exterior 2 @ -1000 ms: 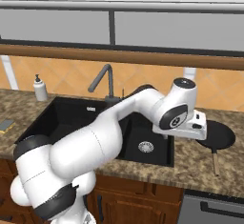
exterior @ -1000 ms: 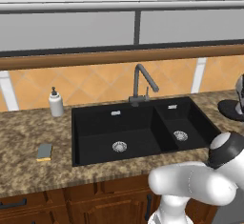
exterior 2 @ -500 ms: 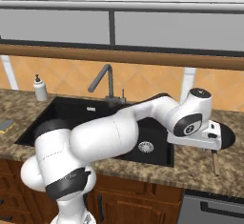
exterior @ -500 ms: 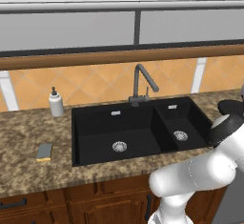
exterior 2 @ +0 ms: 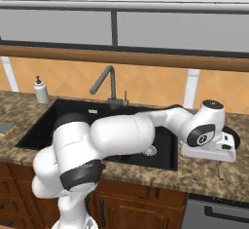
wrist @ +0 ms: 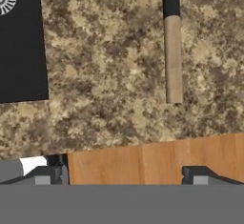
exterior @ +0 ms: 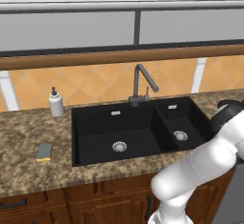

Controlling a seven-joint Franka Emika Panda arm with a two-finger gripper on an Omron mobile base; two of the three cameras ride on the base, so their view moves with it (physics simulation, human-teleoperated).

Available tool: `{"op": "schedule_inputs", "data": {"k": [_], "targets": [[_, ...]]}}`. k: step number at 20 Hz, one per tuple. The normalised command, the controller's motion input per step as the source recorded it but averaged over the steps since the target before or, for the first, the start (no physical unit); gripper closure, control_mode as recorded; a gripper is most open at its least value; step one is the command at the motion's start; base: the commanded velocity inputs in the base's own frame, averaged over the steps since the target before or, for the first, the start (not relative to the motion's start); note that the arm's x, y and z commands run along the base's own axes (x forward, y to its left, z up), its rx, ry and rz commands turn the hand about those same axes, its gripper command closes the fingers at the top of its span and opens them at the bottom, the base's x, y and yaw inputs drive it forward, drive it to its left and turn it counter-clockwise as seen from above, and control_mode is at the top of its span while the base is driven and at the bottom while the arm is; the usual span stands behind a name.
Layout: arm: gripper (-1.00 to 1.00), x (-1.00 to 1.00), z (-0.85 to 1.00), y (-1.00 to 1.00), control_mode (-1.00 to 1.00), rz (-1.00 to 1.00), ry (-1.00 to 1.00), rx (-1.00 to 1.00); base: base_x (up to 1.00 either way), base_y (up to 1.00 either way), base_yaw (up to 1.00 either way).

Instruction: Pick the pan and sponge and place them into the sink. Then turn on the water.

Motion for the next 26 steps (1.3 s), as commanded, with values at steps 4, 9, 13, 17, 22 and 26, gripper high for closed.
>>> {"op": "schedule_inputs", "data": {"k": [4,9,13,17,22,26], "targets": [[-1.00,0.08,-0.29,-0.40,-1.00,0.00,0.04,0.00,0.00,0.00,0.00],[-1.00,0.14,-0.24,-0.37,-1.00,0.00,0.04,0.00,0.00,0.00,0.00],[-1.00,0.19,-0.21,-0.33,-1.00,0.00,0.03,0.00,0.00,0.00,0.00],[-1.00,0.20,-0.25,-0.21,-1.00,0.00,0.00,0.00,0.00,0.00,0.00],[-1.00,0.19,-0.29,-0.17,-1.00,0.02,0.00,0.00,0.00,0.00,0.00],[-1.00,0.15,-0.36,-0.09,-1.00,0.04,0.00,0.00,0.00,0.00,0.00]]}}
